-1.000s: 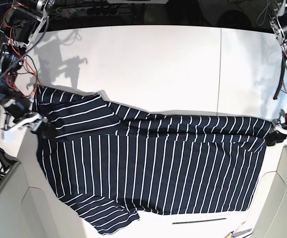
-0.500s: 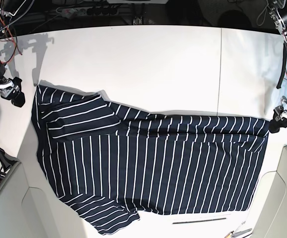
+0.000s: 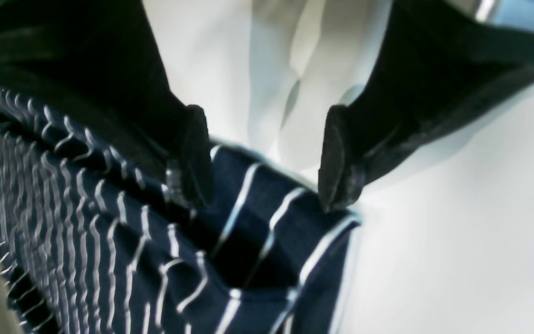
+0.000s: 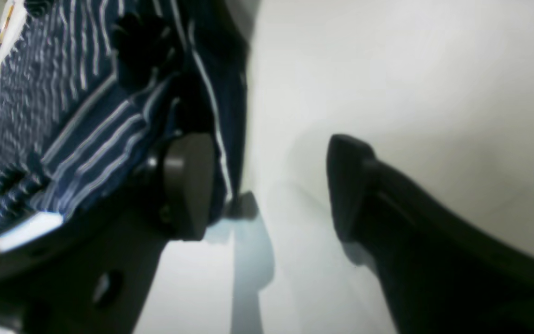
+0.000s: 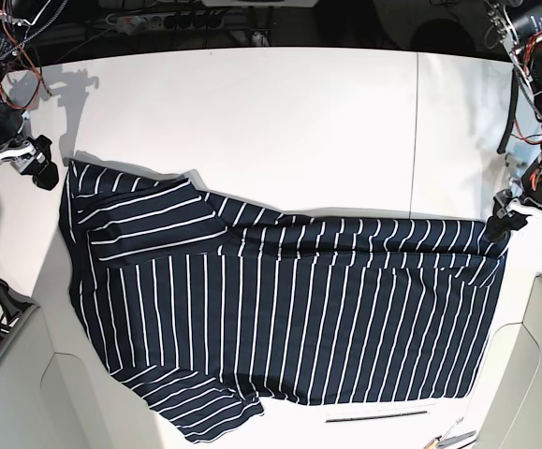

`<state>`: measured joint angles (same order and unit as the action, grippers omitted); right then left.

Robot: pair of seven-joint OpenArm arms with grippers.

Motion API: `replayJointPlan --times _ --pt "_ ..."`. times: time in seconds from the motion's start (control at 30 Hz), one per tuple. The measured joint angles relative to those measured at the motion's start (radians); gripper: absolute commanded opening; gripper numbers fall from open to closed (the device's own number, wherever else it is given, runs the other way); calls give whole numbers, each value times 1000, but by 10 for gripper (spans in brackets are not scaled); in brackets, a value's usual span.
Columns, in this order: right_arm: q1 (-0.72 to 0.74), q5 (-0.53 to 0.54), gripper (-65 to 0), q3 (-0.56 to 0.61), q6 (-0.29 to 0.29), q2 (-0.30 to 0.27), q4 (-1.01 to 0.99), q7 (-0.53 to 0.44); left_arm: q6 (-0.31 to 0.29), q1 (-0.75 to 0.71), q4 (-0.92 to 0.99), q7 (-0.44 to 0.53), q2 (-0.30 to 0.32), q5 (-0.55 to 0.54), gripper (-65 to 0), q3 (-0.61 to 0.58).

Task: Fold the T-shirt properly
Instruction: 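Regrasp the shirt edges with both grippers and lift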

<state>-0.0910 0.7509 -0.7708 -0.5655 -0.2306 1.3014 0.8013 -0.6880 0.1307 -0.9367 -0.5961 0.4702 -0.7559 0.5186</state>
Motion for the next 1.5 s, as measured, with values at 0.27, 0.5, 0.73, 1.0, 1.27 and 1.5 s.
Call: replayJointPlan --times 0.27,0.5,0.73,1.0,1.27,1.5 --pt "9 26 -265 64 -15 12 -37 -47 3 3 -1 92 -50 83 -259 3" --pt "14 35 -265 181 -18 46 -37 -126 3 11 -1 123 -55 114 -261 3" --pt "55 -2 -334 196 -18 95 -38 -120 8 16 -1 119 -55 140 -481 2" --pt "66 -23 -650 197 -11 95 -43 -101 10 44 0 113 -57 147 -650 0" --pt "65 -24 -650 197 -11 92 -35 -92 10 66 -6 81 -56 164 -650 0" --pt "51 -29 -650 197 -11 90 36 17 3 28 -87 -2 -34 110 -650 0"
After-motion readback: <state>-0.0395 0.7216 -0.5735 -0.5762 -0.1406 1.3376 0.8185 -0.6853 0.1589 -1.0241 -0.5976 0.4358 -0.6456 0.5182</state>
